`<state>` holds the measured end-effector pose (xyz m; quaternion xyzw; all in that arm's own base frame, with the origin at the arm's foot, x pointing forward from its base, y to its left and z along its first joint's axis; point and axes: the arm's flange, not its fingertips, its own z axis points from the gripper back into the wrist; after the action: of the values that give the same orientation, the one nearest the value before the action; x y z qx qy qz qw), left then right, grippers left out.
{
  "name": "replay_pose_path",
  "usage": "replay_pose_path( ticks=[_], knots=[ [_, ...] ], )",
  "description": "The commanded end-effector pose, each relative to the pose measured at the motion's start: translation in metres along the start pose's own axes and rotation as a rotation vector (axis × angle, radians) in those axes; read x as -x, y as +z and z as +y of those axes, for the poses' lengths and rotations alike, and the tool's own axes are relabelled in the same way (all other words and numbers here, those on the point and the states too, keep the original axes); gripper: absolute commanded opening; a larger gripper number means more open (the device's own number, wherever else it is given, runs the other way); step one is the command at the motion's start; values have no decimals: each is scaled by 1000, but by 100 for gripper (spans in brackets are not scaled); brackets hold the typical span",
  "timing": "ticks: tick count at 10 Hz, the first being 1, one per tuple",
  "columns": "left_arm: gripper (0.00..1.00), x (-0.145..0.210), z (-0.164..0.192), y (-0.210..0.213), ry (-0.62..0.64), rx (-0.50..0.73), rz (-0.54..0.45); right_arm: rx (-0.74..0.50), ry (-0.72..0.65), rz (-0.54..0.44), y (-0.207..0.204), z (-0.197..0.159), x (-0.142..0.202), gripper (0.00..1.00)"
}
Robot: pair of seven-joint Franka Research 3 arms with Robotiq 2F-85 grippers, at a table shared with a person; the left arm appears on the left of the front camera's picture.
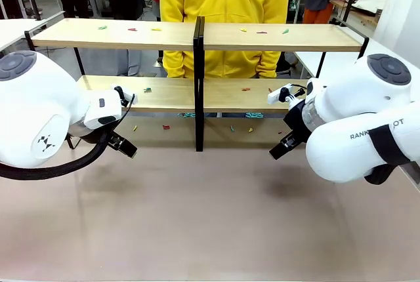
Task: Clean the shelves.
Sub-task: Pick up the Duster when the human hands it over.
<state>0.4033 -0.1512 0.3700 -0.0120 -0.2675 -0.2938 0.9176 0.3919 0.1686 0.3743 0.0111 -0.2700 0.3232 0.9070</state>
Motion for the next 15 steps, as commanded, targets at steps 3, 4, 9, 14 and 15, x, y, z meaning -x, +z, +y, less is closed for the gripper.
replay_pose_path(
  ticks=[3, 4, 9, 14, 15],
  knots=[
    [100, 65, 18, 147, -110, 360, -265, -92, 27, -124, 176, -7, 50, 100],
    [100, 98, 23, 183, -90, 416, -381, -121, 28, -194, 223, -13, 72, 100],
    [100, 191, 63, 251, 203, 270, -813, -32, -179, -442, 323, -53, 147, 100],
    [100, 151, 189, 337, 352, 258, -784, -60, -280, -483, 379, -106, 134, 100],
    [100, 151, 189, 337, 352, 258, -784, -60, -280, -483, 379, -106, 134, 100]
  ],
)
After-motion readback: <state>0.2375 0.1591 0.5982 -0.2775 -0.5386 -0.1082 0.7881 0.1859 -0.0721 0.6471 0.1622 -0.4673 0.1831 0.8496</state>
